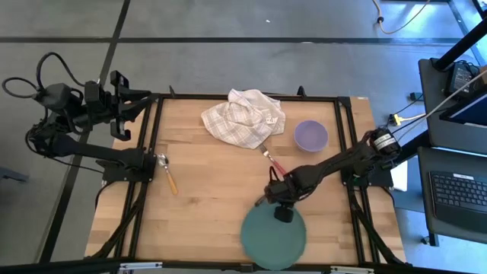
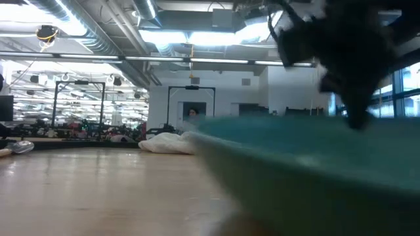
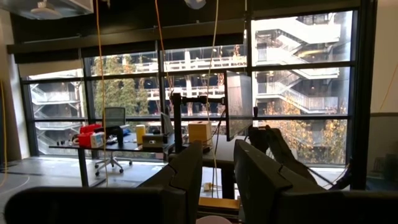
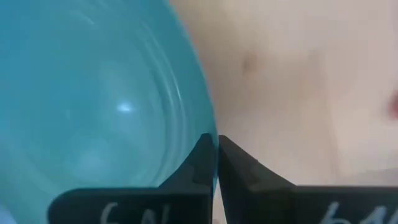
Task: Set table place
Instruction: Put the light blue plate on the center of the table
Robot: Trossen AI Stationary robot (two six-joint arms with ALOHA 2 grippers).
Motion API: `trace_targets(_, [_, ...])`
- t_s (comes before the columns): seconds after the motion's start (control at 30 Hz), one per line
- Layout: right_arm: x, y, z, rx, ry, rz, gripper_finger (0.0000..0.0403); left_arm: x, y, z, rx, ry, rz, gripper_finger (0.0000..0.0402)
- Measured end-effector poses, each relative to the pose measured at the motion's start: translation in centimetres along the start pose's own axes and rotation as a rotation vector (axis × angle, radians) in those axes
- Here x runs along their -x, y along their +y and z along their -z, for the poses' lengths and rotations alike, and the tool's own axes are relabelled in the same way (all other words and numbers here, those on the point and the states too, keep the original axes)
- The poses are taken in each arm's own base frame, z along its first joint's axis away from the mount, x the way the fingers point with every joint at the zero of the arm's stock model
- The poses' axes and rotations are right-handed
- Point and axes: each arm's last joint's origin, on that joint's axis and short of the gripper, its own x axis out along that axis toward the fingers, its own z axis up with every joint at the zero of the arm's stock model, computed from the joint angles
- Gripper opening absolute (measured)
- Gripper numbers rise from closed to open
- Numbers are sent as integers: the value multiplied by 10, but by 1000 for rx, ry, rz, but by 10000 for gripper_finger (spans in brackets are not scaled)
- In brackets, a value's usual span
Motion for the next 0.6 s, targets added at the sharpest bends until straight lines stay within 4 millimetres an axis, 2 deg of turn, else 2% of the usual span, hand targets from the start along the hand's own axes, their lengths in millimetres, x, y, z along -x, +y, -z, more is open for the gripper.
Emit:
trace_targets(0.13, [44,2,-33,-123,-177,34,8,0,0,0,1,-1,0,86])
trace_targets(0.33, [102,-18,-76,-278,-400,58,8,0,0,0,1,-1,0,86])
trace_targets(0.43, [116,-34,-91,-334,-458,60,7,0,0,0,1,-1,0,86])
trace_targets(0.6, [110,-58,-100,-399,-399,29,7,0,0,0,2,-1,0,86])
